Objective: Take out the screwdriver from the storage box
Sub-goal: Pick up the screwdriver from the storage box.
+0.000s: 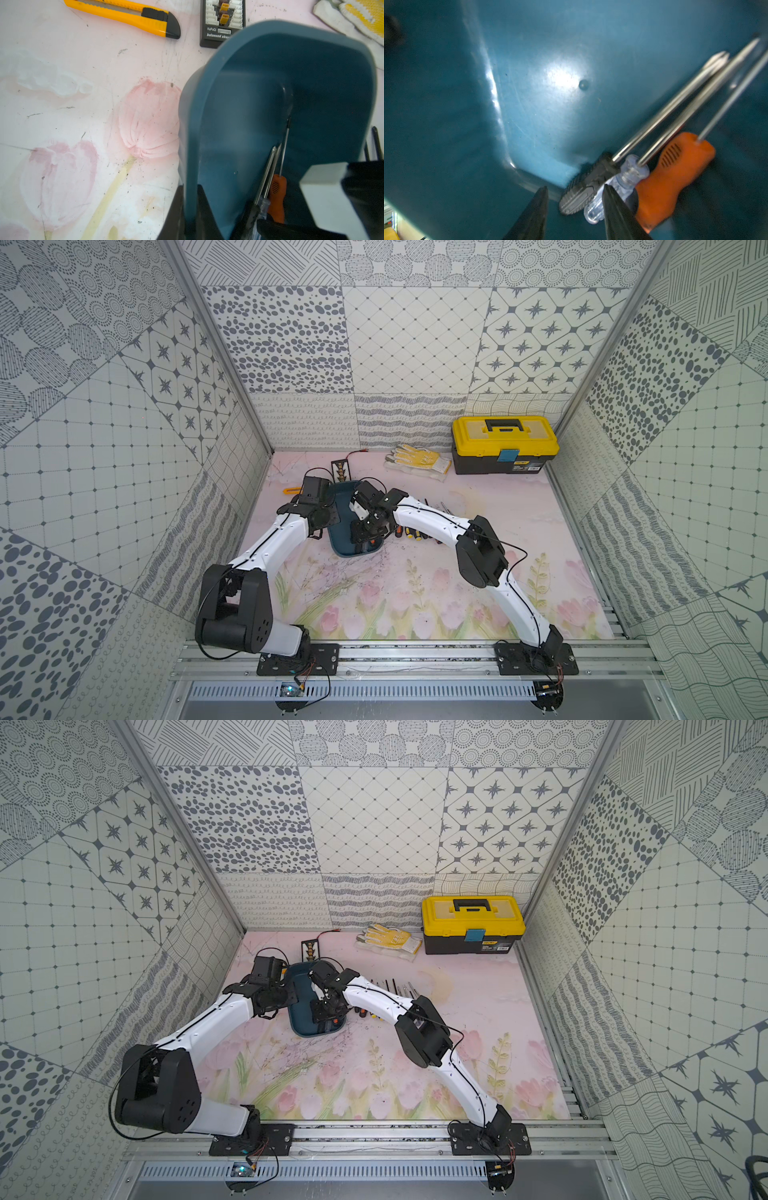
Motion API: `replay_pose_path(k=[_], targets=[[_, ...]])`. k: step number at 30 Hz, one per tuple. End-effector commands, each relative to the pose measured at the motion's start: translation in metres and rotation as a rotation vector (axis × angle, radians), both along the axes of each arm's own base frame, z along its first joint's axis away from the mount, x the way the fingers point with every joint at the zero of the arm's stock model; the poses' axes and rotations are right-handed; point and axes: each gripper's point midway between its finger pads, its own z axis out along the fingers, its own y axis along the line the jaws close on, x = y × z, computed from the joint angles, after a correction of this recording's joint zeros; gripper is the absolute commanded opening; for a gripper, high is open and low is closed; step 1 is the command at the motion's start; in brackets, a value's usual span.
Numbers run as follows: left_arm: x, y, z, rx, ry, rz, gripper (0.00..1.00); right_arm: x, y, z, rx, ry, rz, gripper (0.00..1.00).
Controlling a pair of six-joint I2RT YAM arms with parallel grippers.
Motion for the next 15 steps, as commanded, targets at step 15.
replay_pose_path(k=[15], targets=[[0.016, -0.007, 0.013, -0.041, -0.080, -0.001, 0.00, -0.011, -0.001, -0.048, -0.128, 0.084, 0.022, 0.40]])
